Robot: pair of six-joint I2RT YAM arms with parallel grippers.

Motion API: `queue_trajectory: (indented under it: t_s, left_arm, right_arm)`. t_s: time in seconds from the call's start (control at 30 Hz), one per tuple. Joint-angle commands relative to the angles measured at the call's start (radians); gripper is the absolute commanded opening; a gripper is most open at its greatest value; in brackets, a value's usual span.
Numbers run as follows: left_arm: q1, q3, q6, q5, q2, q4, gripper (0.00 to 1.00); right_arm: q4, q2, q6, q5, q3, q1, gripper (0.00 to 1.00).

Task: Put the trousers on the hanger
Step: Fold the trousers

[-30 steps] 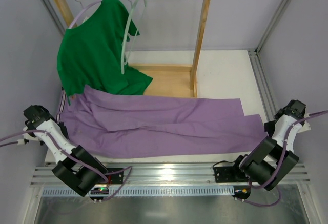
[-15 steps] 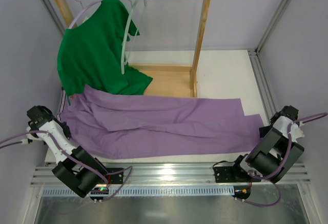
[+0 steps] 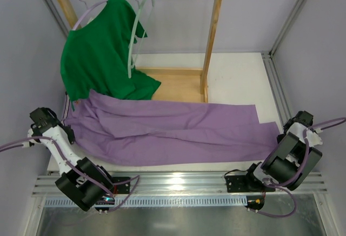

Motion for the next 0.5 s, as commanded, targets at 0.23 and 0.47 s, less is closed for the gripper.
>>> queue_trajectory:
  t_s: [0.23,0.47]
  left_arm:
    - [-0.021,0.120,0.039,-0.067,-0.038,-0.054,0.00]
    - [-0.032,0.064,0.030,-0.046,-0.072,-0.023,0.00]
  right_arm:
    - [-0.119,-0.153,-0.002,0.094,0.035,-0.005,0.04]
    - [-0.008,-0.136,-0.105,-0.104,0.033,-0.003,0.04]
